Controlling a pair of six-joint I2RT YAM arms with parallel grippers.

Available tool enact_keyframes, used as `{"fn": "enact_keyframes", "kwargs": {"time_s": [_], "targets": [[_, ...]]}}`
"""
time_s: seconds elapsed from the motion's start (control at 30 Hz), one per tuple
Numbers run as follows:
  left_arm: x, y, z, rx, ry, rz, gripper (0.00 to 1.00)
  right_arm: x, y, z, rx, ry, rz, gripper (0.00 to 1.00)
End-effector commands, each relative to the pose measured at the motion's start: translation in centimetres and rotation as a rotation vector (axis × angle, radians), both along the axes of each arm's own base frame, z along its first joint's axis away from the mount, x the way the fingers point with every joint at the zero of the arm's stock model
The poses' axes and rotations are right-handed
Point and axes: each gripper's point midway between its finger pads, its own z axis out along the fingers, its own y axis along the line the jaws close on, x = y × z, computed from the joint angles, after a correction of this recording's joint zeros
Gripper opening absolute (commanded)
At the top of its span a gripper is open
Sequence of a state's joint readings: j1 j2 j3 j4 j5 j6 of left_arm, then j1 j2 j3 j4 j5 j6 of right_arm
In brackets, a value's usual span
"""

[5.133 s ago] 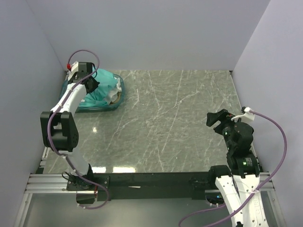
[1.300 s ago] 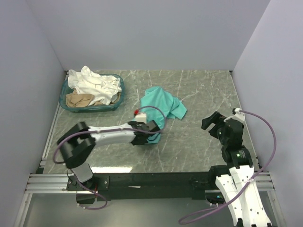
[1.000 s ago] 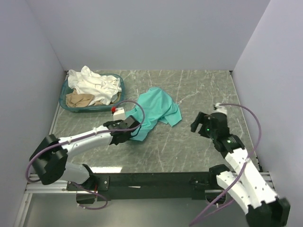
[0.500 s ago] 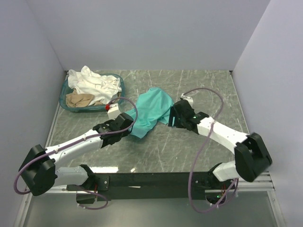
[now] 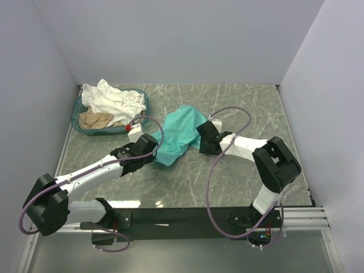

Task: Fold and stack the t-shirts
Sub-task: Flatten the tshirt out

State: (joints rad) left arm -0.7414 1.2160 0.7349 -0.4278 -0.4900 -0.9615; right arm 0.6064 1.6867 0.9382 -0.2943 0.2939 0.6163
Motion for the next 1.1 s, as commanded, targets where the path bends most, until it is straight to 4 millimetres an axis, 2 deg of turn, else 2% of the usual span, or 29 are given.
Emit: {"fn": "enact_keyframes", "kwargs": {"time_s": [0.0, 0.03, 0.13, 0.17, 0.27, 0.3, 0.37, 0.4, 0.43, 0.47, 0.5, 0.57, 0.6, 0.63, 0.7, 0.73, 0.77, 0.8, 0.83, 0.87, 0.93, 0.97, 1.07], "targets": [[0.7, -0.3, 0.8, -0.009, -0.025, -0.018, 0.01, 3.2, 1.0, 2.2, 0.023, -0.122, -0.035, 0.50], [0.8, -0.3, 1.0, -0.008, -0.031, -0.015, 0.01, 3.4, 1.0, 2.2, 0.022, -0.130, -0.035, 0.47], [1.0, -0.2, 1.7, -0.013, -0.050, -0.015, 0.01, 4.1, 1.1, 2.6, 0.016, -0.167, -0.021, 0.23], [1.1, -0.1, 1.9, -0.011, -0.054, -0.013, 0.01, 3.9, 0.9, 2.6, -0.002, -0.156, -0.016, 0.13], [1.6, 0.1, 3.5, -0.015, -0.083, 0.002, 0.01, 4.1, 0.0, 4.4, -0.037, -0.194, -0.017, 0.00], [1.9, 0.0, 4.6, -0.022, -0.104, 0.005, 0.01, 4.2, -0.6, 6.0, -0.044, -0.235, -0.035, 0.00], [2.3, 0.2, 6.5, -0.034, -0.146, 0.015, 0.01, 3.8, -1.7, 7.7, -0.064, -0.267, -0.046, 0.00], [2.6, 0.1, 7.9, -0.043, -0.172, 0.016, 0.01, 3.5, -2.2, 9.8, -0.052, -0.316, -0.054, 0.00], [2.7, 0.1, 8.8, -0.053, -0.191, 0.018, 0.01, 3.3, -2.8, 10.9, -0.058, -0.345, -0.066, 0.00], [2.7, 0.4, 10.1, -0.067, -0.219, 0.026, 0.01, 2.9, -3.3, 11.7, -0.061, -0.357, -0.069, 0.00], [2.9, 0.5, 11.7, -0.075, -0.246, 0.040, 0.01, 2.5, -3.7, 13.9, -0.030, -0.403, -0.075, 0.00], [2.9, 1.2, 14.3, -0.093, -0.299, 0.066, 0.01, 1.7, -4.6, 16.2, -0.017, -0.446, -0.088, 0.00], [3.3, 1.8, 16.7, -0.101, -0.351, 0.098, 0.01, 1.1, -5.3, 18.9, 0.014, -0.505, -0.102, 0.00], [3.1, 2.3, 17.8, -0.102, -0.369, 0.111, 0.01, 0.7, -6.0, 20.2, 0.017, -0.531, -0.113, 0.00], [2.9, 3.3, 22.2, -0.140, -0.455, 0.136, 0.01, -0.6, -8.1, 24.5, 0.028, -0.614, -0.164, 0.00], [2.7, 4.1, 23.7, -0.143, -0.489, 0.164, 0.01, -1.2, -8.9, 26.0, 0.034, -0.645, -0.184, 0.00], [2.3, 4.9, 25.6, -0.159, -0.533, 0.178, 0.01, -2.4, -10.4, 28.9, 0.049, -0.707, -0.217, 0.00], [1.9, 5.4, 28.2, -0.194, -0.584, 0.189, 0.01, -3.0, -11.2, 30.3, 0.057, -0.738, -0.230, 0.00], [1.5, 6.0, 29.7, -0.210, -0.619, 0.197, 0.01, -3.8, -11.9, 31.8, 0.071, -0.773, -0.241, 0.00], [0.8, 6.6, 31.9, -0.251, -0.673, 0.200, 0.01, -5.1, -13.0, 34.5, 0.102, -0.836, -0.255, 0.00], [-0.2, 7.2, 36.0, -0.314, -0.768, 0.174, 0.01, -6.6, -13.7, 36.9, 0.145, -0.896, -0.247, 0.00], [-1.1, 7.8, 37.7, -0.347, -0.812, 0.167, 0.01, -7.5, -14.2, 39.0, 0.173, -0.942, -0.239, 0.00], [-2.9, 7.8, 41.8, -0.395, -0.922, 0.071, 0.01, -10.6, -14.7, 43.1, 0.270, -1.031, -0.167, 0.00]]}}
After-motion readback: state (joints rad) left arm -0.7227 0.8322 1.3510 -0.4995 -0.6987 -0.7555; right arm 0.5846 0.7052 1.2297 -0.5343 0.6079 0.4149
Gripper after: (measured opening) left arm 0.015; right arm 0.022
